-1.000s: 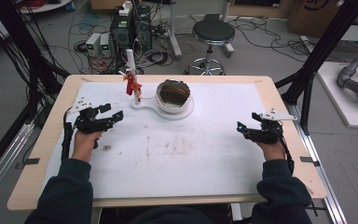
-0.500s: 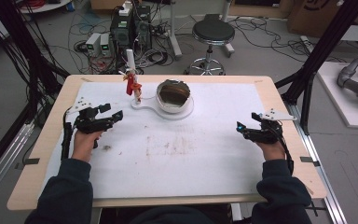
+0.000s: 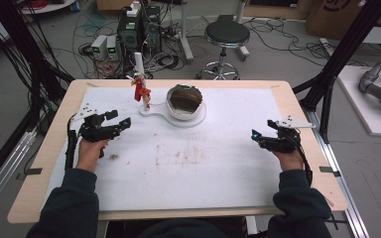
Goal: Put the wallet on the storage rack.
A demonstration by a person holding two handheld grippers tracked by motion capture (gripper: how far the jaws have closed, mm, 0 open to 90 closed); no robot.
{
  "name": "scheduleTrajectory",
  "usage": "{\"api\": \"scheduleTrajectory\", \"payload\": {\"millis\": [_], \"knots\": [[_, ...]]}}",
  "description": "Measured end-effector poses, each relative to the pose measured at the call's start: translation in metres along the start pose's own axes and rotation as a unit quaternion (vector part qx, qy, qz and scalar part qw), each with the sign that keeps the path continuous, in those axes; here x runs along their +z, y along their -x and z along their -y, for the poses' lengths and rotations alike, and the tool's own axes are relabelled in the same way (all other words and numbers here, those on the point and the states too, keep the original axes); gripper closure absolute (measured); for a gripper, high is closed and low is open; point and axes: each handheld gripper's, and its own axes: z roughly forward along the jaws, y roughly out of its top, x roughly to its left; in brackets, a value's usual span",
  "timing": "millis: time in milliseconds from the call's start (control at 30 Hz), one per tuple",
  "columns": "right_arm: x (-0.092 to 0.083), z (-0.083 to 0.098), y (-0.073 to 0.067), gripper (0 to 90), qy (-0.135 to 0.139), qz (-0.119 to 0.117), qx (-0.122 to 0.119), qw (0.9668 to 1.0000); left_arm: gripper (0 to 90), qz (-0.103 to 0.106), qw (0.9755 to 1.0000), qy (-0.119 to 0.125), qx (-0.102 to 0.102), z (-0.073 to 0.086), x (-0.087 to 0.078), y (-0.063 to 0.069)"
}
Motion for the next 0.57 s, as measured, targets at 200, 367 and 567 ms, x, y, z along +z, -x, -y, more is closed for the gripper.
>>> {"api": "scheduleTrajectory", "payload": {"millis": [200,367,567], "knots": [[-0.0007,-0.0001,0.0003,24.2,0.0,-0.001,0.0,1.0,23.0,0.001,1.0,0.0,0.0,0.0001,0.0002,0.0],[-0.001,0.0001,0.0003,24.2,-0.002,0.0,0.003,1.0,23.0,0.0,1.0,-0.001,0.0,0.0002,0.0003,0.0],[-0.0007,0.0003,0.0013,24.2,0.0,0.0,0.0,1.0,23.0,-0.001,1.0,-0.002,-0.002,0.0005,0.0005,0.0]]}}
